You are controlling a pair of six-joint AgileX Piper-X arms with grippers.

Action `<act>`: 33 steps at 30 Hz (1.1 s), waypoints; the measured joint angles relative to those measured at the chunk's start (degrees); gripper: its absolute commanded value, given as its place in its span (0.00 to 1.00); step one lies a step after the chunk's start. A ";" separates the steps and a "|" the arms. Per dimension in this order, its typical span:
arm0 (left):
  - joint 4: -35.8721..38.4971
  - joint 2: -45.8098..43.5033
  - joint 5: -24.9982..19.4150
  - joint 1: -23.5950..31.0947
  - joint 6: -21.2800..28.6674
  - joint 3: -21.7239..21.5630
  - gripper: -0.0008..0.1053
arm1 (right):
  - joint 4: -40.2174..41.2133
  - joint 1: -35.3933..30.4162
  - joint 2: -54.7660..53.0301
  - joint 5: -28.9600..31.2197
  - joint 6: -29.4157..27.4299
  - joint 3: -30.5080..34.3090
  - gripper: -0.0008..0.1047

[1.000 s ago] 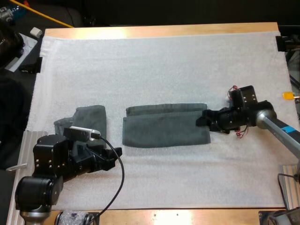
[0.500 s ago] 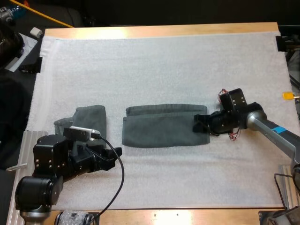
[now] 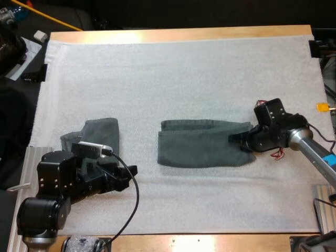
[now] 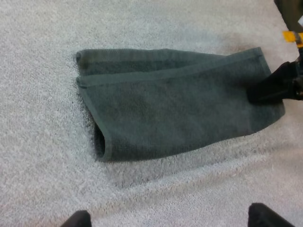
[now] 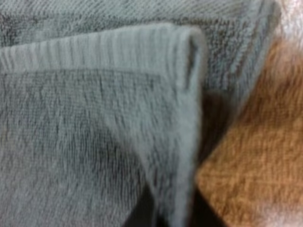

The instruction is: Pick towel from pile, fold and stack

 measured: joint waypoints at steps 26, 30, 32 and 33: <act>0.00 0.12 1.81 -0.29 0.00 0.00 0.61 | 13.39 2.13 -8.52 18.98 -3.70 -2.59 0.01; 0.00 0.12 1.81 -0.29 0.00 0.00 0.60 | 12.74 3.41 -8.52 17.26 -2.75 -2.59 0.01; 0.00 0.12 1.81 -0.29 0.00 0.00 0.60 | 10.53 6.23 -7.75 13.99 0.27 -2.59 0.01; 0.00 0.12 1.81 -0.29 0.00 0.00 0.61 | 9.36 7.41 -7.08 12.72 1.58 -2.59 0.01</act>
